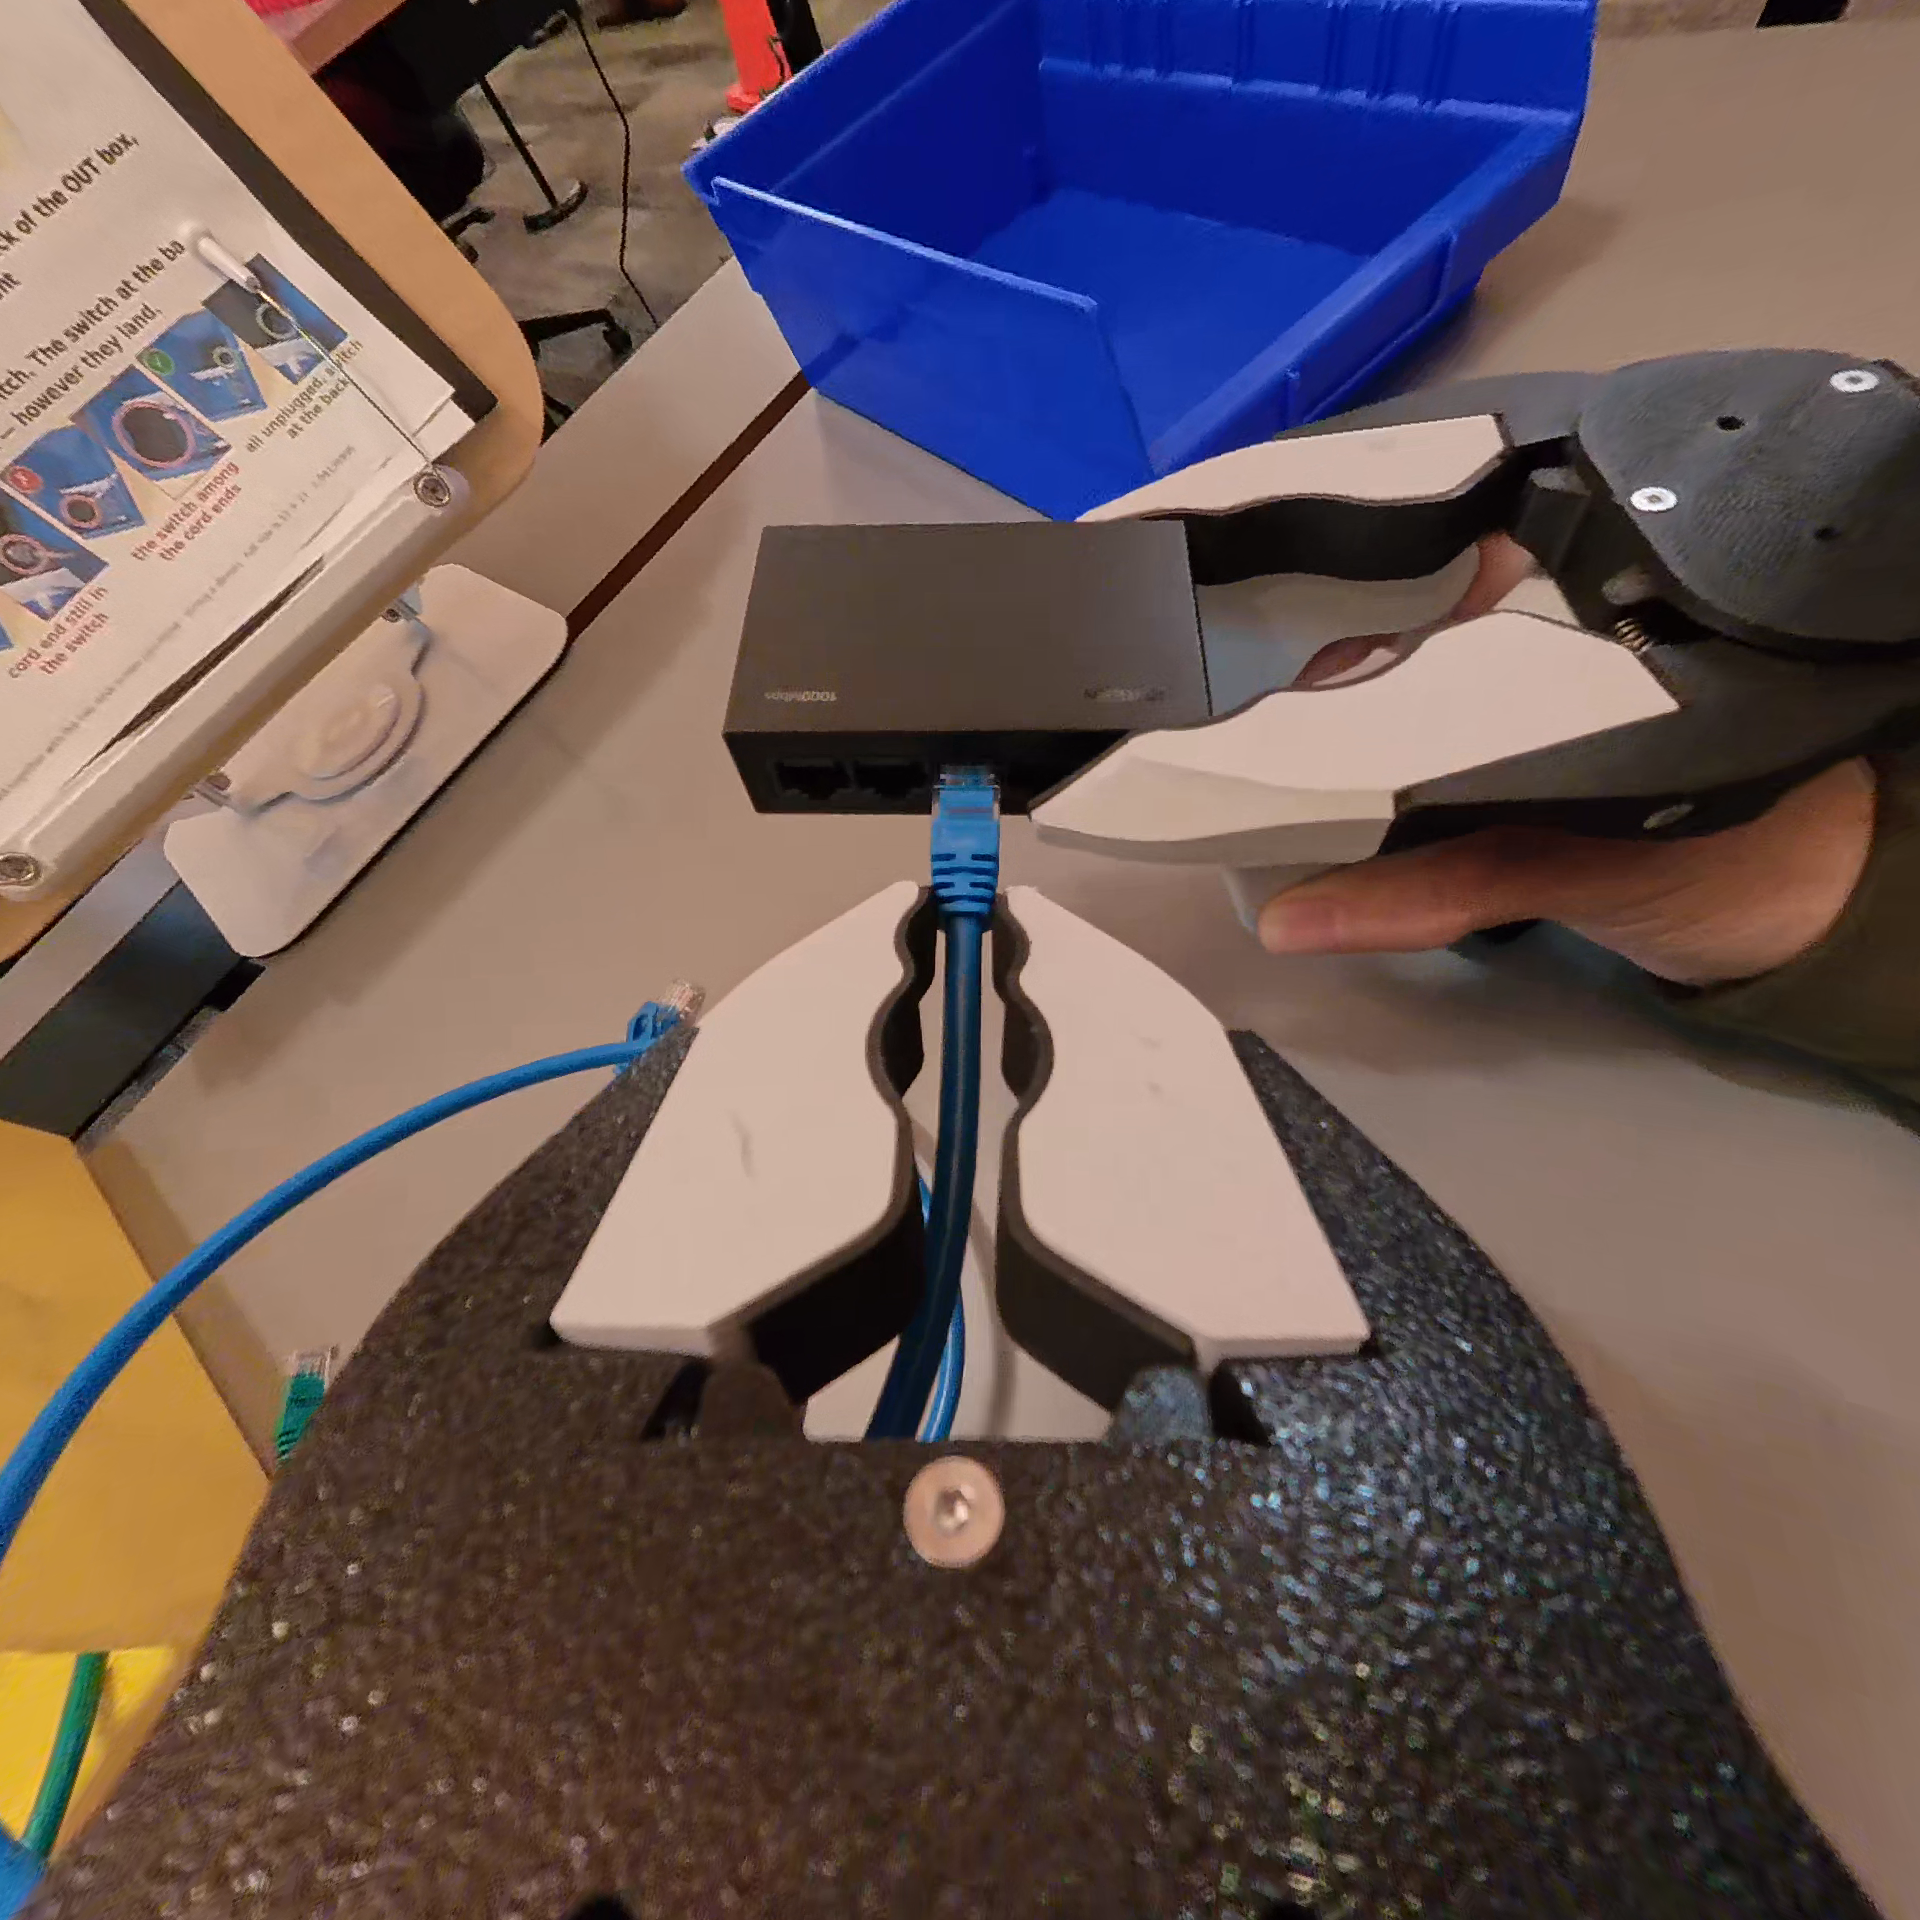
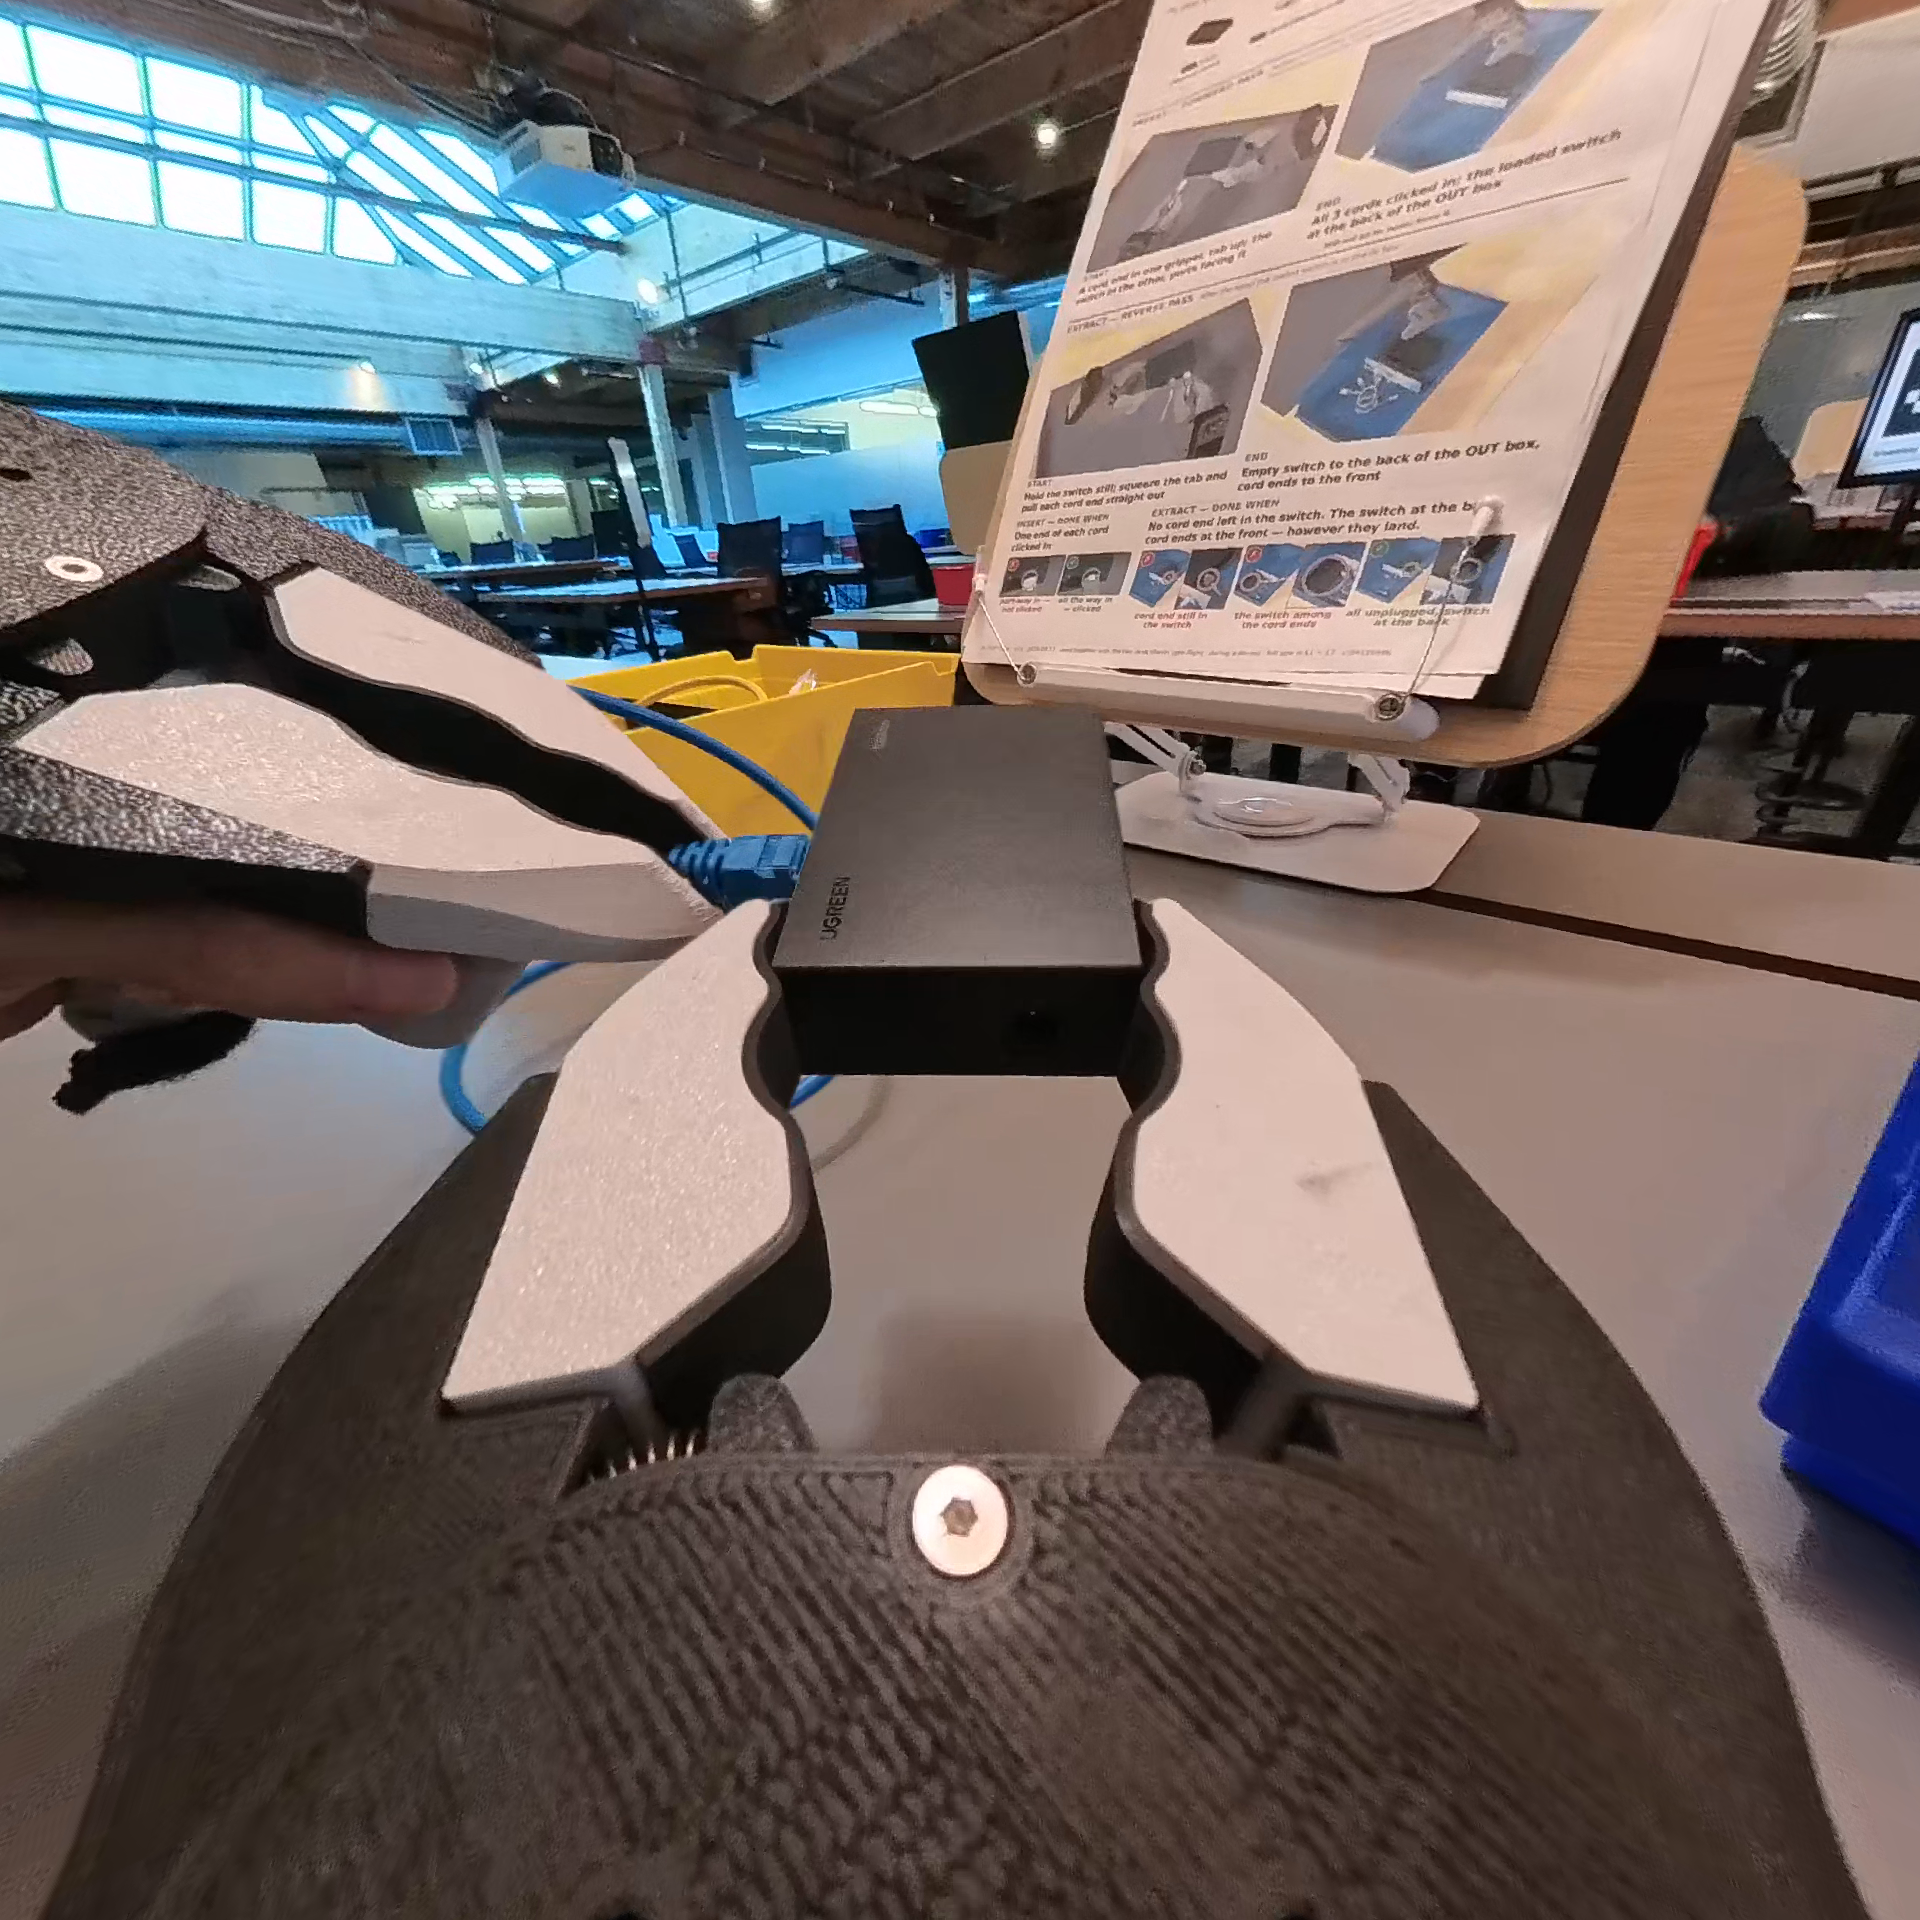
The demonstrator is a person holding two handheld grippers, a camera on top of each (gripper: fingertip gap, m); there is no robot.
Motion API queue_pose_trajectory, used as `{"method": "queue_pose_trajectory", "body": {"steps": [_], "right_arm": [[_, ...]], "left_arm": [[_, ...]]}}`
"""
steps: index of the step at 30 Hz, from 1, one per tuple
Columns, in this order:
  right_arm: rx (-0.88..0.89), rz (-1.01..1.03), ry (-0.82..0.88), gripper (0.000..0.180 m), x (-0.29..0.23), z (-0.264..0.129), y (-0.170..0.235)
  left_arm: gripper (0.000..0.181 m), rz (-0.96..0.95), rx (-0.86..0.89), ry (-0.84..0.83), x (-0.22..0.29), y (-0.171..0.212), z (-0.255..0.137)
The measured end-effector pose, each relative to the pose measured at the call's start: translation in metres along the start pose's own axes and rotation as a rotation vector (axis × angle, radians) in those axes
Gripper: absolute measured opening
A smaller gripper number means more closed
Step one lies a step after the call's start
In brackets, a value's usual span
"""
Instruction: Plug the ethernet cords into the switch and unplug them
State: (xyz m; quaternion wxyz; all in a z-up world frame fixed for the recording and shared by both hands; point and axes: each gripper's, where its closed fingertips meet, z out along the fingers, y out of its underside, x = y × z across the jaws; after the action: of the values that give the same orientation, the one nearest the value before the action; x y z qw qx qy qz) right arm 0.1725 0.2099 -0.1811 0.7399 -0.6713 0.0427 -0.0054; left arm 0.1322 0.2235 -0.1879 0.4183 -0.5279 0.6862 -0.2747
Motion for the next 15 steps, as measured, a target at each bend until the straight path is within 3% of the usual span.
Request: {"method": "queue_pose_trajectory", "body": {"steps": [8, 12, 15], "right_arm": [[-0.017, 0.018, -0.015, 0.062, 0.000, 0.001, 0.002], [-0.022, 0.032, -0.024, 0.062, 0.003, 0.001, 0.003], [-0.019, 0.015, -0.036, 0.062, 0.003, 0.000, 0.002]], "left_arm": [[0.009, 0.007, -0.009, 0.008, -0.001, 0.000, 0.003], [0.010, -0.090, 0.029, 0.074, 0.006, 0.001, 0.005], [0.032, -0.189, 0.087, 0.111, 0.005, -0.009, -0.007]]}}
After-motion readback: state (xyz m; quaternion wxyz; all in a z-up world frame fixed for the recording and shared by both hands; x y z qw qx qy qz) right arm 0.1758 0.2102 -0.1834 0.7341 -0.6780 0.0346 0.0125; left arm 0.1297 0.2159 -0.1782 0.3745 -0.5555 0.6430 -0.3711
